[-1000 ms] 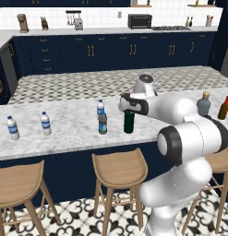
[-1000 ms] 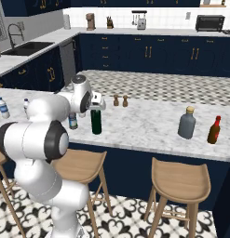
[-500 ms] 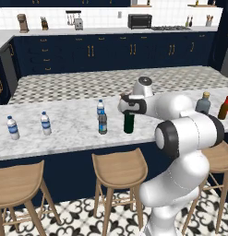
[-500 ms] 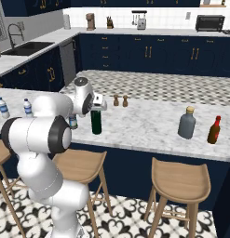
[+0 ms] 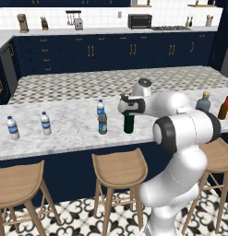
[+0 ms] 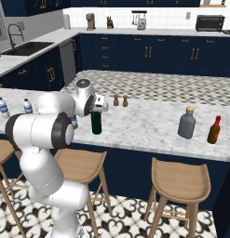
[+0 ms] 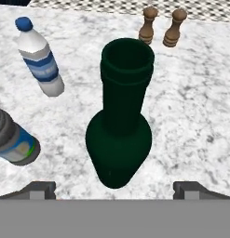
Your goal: Move the plastic bottles in the middle to the plastics group, and the glass bottles in the middle to the glass group.
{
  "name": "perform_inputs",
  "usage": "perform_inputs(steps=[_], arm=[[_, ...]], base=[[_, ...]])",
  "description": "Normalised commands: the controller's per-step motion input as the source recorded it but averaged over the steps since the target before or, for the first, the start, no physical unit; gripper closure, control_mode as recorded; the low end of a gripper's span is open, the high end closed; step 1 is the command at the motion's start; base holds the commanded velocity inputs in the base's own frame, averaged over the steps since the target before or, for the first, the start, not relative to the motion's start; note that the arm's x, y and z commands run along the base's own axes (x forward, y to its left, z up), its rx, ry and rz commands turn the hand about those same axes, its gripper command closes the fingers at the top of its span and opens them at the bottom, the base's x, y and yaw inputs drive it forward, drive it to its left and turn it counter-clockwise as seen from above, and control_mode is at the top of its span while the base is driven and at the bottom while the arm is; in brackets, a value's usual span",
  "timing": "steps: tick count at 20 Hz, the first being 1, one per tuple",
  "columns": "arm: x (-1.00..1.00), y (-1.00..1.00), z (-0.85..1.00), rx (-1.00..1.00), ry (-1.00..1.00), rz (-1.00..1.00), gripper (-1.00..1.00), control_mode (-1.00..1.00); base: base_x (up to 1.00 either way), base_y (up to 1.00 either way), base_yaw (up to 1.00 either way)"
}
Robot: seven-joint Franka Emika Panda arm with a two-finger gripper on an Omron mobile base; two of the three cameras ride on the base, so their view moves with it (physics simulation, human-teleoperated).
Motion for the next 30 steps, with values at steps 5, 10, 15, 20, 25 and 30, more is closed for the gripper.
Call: perform_inputs(steps=[5,10,15,20,25,30], arm=[[0.22,0.00,-0.10,0.00,0.00,0.00,-1.00,-1.00],[0.15,0.00,-0.09,0.00,0.00,0.00,-1.00,-1.00],[0.08,0.00,-0.07,0.00,0.00,0.00,-1.00,-1.00],[0.07,0.00,-0.11,0.00,0.00,0.00,-1.00,-1.00],[0.08,0.00,-0.05,0.00,0.00,0.00,-1.00,-1.00],[0.00,0.00,0.00,0.00,0.00,0.00,-1.00,-1.00]], base=[[0.00,0.00,0.00],[0.00,0.00,0.00],[0.00,0.00,0.00],[0.00,0.00,0.00],[0.00,0.00,0.00],[0.00,0.00,0.00]])
